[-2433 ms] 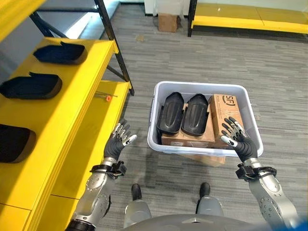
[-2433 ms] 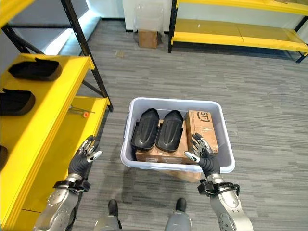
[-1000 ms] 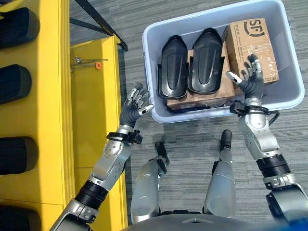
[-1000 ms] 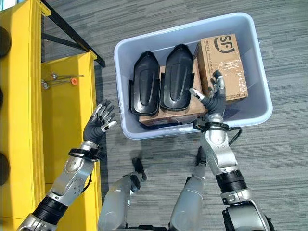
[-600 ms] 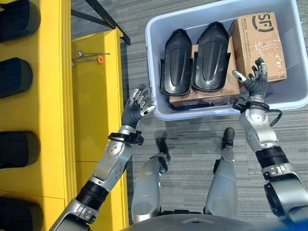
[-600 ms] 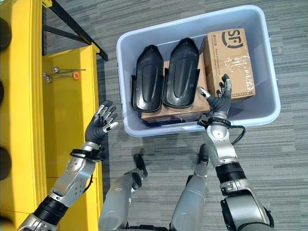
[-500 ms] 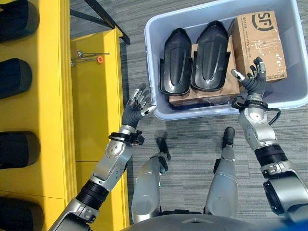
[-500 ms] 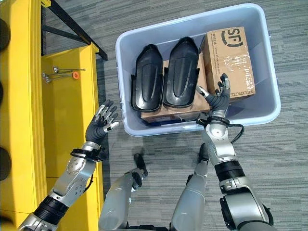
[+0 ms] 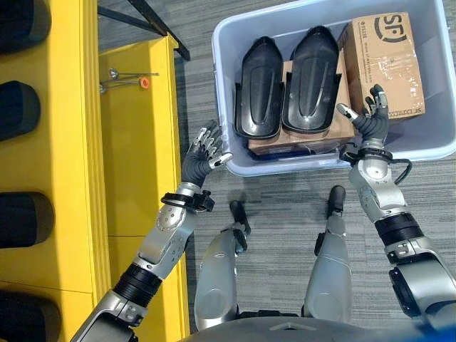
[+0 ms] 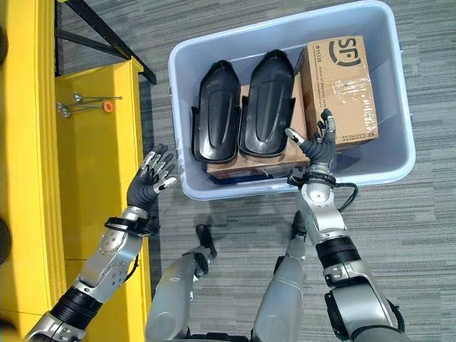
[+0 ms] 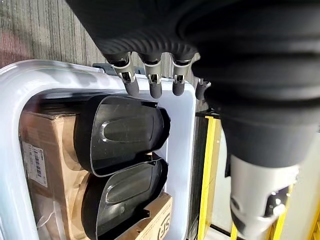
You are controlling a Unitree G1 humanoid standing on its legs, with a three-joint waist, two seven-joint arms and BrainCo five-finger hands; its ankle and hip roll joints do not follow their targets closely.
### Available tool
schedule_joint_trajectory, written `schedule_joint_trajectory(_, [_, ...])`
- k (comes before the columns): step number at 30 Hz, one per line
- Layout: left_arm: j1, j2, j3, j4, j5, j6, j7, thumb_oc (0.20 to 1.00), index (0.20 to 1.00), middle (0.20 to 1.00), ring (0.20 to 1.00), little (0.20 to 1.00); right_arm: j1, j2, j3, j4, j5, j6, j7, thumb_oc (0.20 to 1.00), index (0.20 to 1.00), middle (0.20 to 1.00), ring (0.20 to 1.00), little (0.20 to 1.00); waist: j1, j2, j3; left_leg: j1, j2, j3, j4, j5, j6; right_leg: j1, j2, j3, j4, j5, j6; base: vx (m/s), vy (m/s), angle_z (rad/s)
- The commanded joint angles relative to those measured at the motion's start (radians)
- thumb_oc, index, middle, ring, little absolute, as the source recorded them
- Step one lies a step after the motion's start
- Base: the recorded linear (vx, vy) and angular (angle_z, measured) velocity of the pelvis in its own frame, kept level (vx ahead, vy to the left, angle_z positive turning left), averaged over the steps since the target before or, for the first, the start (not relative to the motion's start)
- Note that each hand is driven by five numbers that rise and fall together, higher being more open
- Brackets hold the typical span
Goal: Move parts from the plastic box to the shelf.
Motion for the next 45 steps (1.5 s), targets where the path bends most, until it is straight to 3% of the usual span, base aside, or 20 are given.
schedule_joint_trajectory(1, [0.017,0.046,-0.002,-0.087,-0.023,-0.065,0.004,1.0,1.0,1.0,1.0,1.0,-0.058,-0.011,-0.018,-0.04,0.003,-0.035,-0.013,1.0,1.0,1.0,1.0,1.0,0.02,-0.013,-0.01,-0.036,0.057,-0.089,-0.028,0.081,-0.052,0.013,-0.026,0.029,0.142,-0.102,0.002,0.0,0.0,0.0])
schedule_joint_trajectory(11, [0.001,0.048,-0.009,-0.082,-0.025,-0.072,0.013,1.0,1.0,1.0,1.0,1.0,-0.171,-0.019,0.007,0.157,0.061,-0.027,-0.006,1.0,1.0,1.0,1.0,1.0,0.026,-0.008,0.009,-0.062,0.059,-0.095,-0.024,0.083,-0.052,-0.022,-0.017,0.039,0.153,-0.103,-0.002,0.0,0.0,0.0])
schedule_joint_trajectory(18, [-0.014,0.044,-0.013,-0.08,-0.03,-0.079,0.023,1.0,1.0,1.0,1.0,1.0,-0.215,-0.026,0.037,0.174,0.056,-0.023,-0.005,1.0,1.0,1.0,1.0,1.0,0.032,-0.012,0.019,-0.086,0.06,-0.101,-0.014,0.082,-0.051,-0.041,-0.012,0.036,0.163,-0.104,-0.005,0.01,-0.001,0.0])
schedule_joint_trajectory(20, [-0.015,0.045,-0.014,-0.079,-0.029,-0.079,0.023,1.0,1.0,1.0,1.0,1.0,-0.218,-0.027,0.039,0.172,0.055,-0.023,-0.005,1.0,1.0,1.0,1.0,1.0,0.034,-0.012,0.014,-0.077,0.059,-0.109,-0.013,0.058,-0.062,-0.032,-0.012,0.034,0.166,-0.125,0.001,0.05,-0.006,-0.02])
schedule_joint_trajectory(21, [-0.016,0.047,-0.013,-0.082,-0.03,-0.08,0.026,1.0,1.0,1.0,1.0,1.0,-0.22,-0.026,0.042,0.169,0.053,-0.022,-0.005,1.0,1.0,1.0,1.0,1.0,0.032,-0.013,0.019,-0.09,0.059,-0.103,-0.015,0.083,-0.051,-0.044,-0.012,0.033,0.164,-0.103,-0.006,-0.06,-0.011,-0.02])
schedule_joint_trajectory(23, [-0.019,0.043,-0.011,-0.081,-0.031,-0.082,0.032,1.0,1.0,1.0,1.0,1.0,-0.223,-0.027,0.051,0.153,0.047,-0.02,-0.008,1.0,1.0,1.0,1.0,1.0,0.036,-0.019,0.018,-0.089,0.06,-0.115,-0.01,0.057,-0.061,-0.032,-0.013,0.026,0.168,-0.126,-0.001,0.01,-0.003,0.02])
schedule_joint_trajectory(24, [-0.02,0.042,-0.009,-0.081,-0.032,-0.082,0.033,1.0,1.0,1.0,1.0,1.0,-0.223,-0.028,0.051,0.145,0.044,-0.02,-0.009,1.0,1.0,1.0,1.0,1.0,0.034,-0.021,0.023,-0.1,0.06,-0.108,-0.009,0.081,-0.051,-0.041,-0.012,0.026,0.165,-0.105,-0.007,0.1,0.004,0.06])
schedule_joint_trajectory(25, [-0.021,0.042,-0.009,-0.08,-0.031,-0.082,0.035,1.0,1.0,1.0,1.0,1.0,-0.22,-0.026,0.052,0.136,0.039,-0.019,-0.009,1.0,1.0,1.0,1.0,1.0,0.037,-0.022,0.017,-0.092,0.06,-0.117,-0.007,0.056,-0.06,-0.032,-0.012,0.025,0.17,-0.126,-0.002,-0.06,-0.009,0.09])
schedule_joint_trajectory(26, [-0.025,0.039,-0.003,-0.077,-0.03,-0.08,0.042,1.0,1.0,1.0,1.0,1.0,-0.192,-0.018,0.053,0.049,0.013,-0.021,-0.012,1.0,1.0,1.0,1.0,1.0,0.035,-0.032,0.022,-0.111,0.06,-0.114,0.001,0.078,-0.049,-0.044,-0.011,0.023,0.169,-0.108,-0.01,0.1,-0.002,0.1])
schedule_joint_trajectory(27, [-0.024,0.039,-0.004,-0.077,-0.03,-0.08,0.042,1.0,1.0,1.0,1.0,1.0,-0.19,-0.018,0.053,0.048,0.012,-0.02,-0.013,1.0,1.0,1.0,1.0,1.0,0.037,-0.031,0.017,-0.101,0.061,-0.121,0.004,0.053,-0.06,-0.034,-0.01,0.023,0.173,-0.13,-0.004,-0.06,-0.007,0.07])
schedule_joint_trajectory(28, [-0.021,0.038,-0.001,-0.078,-0.029,-0.079,0.041,1.0,1.0,1.0,1.0,1.0,-0.177,-0.017,0.052,0.012,0.002,-0.022,-0.011,1.0,1.0,1.0,1.0,1.0,0.033,-0.033,0.02,-0.112,0.059,-0.116,0.002,0.076,-0.048,-0.043,-0.01,0.024,0.169,-0.108,-0.01,0.01,0.004,0.05])
schedule_joint_trajectory(36, [-0.007,0.044,0.016,-0.081,-0.021,-0.075,0.049,1.0,1.0,1.0,1.0,1.0,-0.087,-0.005,0.033,-0.174,-0.053,-0.031,-0.008,1.0,1.0,1.0,1.0,1.0,0.032,-0.043,0.009,-0.116,0.057,-0.125,0.009,0.072,-0.047,-0.034,-0.013,0.025,0.162,-0.109,-0.009,0.0,0.001,0.04])
schedule_joint_trajectory(45, [0.011,0.052,0.023,-0.091,-0.018,-0.074,0.053,1.0,1.0,1.0,1.0,1.0,-0.08,0.001,0.023,-0.204,-0.07,-0.036,-0.021,1.0,1.0,1.0,1.0,1.0,0.033,-0.052,0.0,-0.122,0.053,-0.132,0.016,0.068,-0.045,-0.034,-0.013,0.028,0.16,-0.11,-0.011,0.0,0.0,0.0])
